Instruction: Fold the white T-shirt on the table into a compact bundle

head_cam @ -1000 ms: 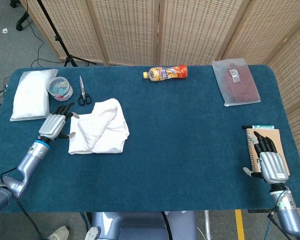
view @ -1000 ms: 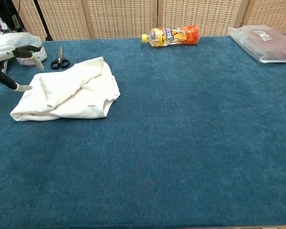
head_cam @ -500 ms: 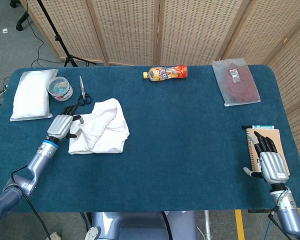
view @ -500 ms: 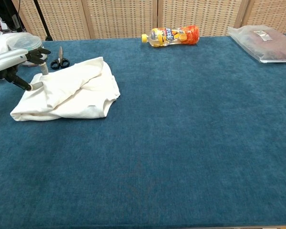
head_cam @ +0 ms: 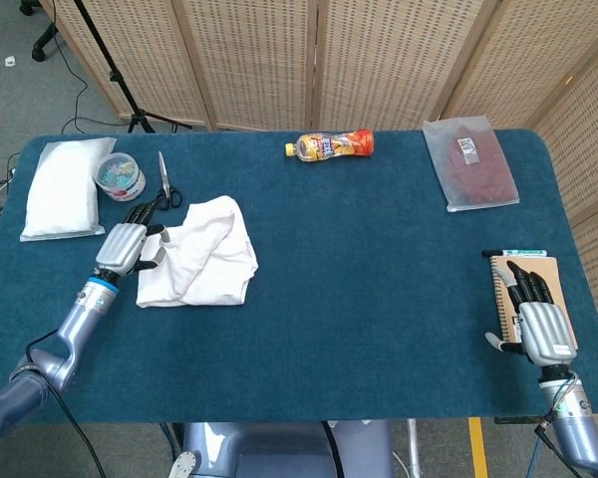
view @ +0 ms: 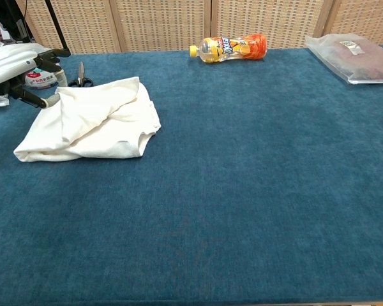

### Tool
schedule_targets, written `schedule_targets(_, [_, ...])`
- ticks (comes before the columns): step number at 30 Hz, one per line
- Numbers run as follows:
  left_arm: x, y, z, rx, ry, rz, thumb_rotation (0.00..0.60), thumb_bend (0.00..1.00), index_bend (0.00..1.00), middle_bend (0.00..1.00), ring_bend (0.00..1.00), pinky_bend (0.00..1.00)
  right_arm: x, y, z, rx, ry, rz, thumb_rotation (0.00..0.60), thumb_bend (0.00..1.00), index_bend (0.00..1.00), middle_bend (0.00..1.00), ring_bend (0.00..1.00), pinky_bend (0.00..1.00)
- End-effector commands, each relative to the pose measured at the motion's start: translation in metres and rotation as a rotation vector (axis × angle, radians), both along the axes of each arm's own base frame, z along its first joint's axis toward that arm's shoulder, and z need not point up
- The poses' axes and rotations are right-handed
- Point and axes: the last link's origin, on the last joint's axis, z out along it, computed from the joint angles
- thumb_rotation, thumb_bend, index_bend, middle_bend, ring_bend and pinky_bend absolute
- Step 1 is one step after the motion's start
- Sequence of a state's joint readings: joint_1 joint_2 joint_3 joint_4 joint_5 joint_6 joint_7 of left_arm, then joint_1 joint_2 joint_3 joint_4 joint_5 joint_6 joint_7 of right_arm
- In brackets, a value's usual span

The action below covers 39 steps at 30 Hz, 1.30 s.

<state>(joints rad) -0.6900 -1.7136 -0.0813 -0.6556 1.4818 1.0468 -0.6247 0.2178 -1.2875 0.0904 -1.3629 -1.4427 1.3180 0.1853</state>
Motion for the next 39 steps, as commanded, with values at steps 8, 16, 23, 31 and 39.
schedule_targets(8, [0.049, -0.025, -0.009, -0.066, -0.014, -0.187, 0.600, 0.52, 0.70, 0.00, 0.00, 0.00, 0.002, 0.001, -0.002, 0.005, 0.003, 0.005, 0.600, 0.00, 0.00, 0.00, 0.00, 0.00])
schedule_targets(16, [0.070, -0.043, -0.034, -0.104, 0.072, -0.277, 0.600, 0.49, 0.70, 0.00, 0.00, 0.00, 0.002, 0.002, -0.001, 0.008, 0.003, 0.003, 0.600, 0.00, 0.00, 0.00, 0.00, 0.00])
schedule_targets(23, [0.077, -0.051, -0.054, -0.154, 0.109, -0.302, 0.600, 0.41, 0.70, 0.00, 0.00, 0.00, 0.001, 0.002, -0.001, 0.010, 0.003, 0.002, 0.600, 0.00, 0.00, 0.00, 0.00, 0.00])
schedule_targets(31, [0.086, -0.053, -0.046, -0.092, -0.048, -0.333, 0.600, 0.08, 0.05, 0.00, 0.00, 0.00, 0.001, 0.002, -0.001, 0.011, 0.000, 0.002, 0.600, 0.00, 0.00, 0.00, 0.00, 0.00])
schedule_targets(39, [0.097, -0.040, -0.021, 0.049, -0.193, -0.362, 0.600, 0.03, 0.00, 0.00, 0.00, 0.00, 0.002, 0.002, -0.001, 0.013, 0.001, 0.002, 0.600, 0.00, 0.00, 0.00, 0.00, 0.00])
